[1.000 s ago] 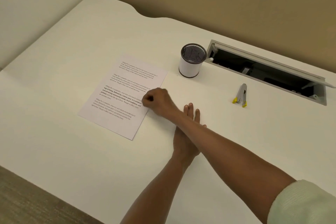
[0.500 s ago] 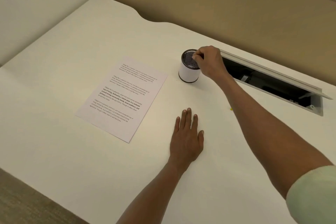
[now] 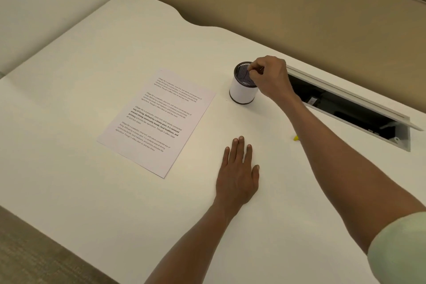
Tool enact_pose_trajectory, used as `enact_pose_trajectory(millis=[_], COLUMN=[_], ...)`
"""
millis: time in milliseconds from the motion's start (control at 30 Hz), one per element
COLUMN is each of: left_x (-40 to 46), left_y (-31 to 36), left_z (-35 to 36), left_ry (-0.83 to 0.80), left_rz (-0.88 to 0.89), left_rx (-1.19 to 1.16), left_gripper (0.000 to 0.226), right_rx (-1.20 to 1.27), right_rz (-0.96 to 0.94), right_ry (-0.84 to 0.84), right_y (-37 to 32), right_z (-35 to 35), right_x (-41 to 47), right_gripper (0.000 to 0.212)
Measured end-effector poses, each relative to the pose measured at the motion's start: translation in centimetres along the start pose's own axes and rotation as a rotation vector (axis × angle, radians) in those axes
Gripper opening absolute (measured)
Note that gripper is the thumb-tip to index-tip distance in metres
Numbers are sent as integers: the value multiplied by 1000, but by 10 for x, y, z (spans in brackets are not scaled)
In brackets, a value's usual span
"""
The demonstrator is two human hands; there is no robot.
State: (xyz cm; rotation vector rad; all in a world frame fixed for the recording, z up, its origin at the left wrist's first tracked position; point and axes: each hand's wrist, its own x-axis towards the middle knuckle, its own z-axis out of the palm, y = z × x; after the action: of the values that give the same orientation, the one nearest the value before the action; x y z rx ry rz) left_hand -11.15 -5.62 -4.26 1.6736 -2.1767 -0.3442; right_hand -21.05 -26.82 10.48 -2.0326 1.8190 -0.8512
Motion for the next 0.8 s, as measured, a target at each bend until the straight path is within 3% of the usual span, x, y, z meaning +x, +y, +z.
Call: enact_pose_trajectory(millis=[133,200,400,567,800], left_x=[0,0,2,3,2], left_y=[0,0,-1,-1,-1], left_z=[1,1,1,0,-1], left_ry=[-3,-2,-39,-34,-43], left_rz=[-1,-4,-9,-4,-3], left_rx=[-10,-17,-36,-34,-32], left_gripper=[57,57,58,58,58], right_rx=[123,134,-169,-304,-337], right_rz=[-18,-12,36,33,31], right_ry=[139,86,-218,-226,-188], right_y=[-13,-8,11,8,8], right_z=[22,41,86,95,100], right_x=[-36,-55,-78,-73,-69], right_gripper=[16,17,38,44,34])
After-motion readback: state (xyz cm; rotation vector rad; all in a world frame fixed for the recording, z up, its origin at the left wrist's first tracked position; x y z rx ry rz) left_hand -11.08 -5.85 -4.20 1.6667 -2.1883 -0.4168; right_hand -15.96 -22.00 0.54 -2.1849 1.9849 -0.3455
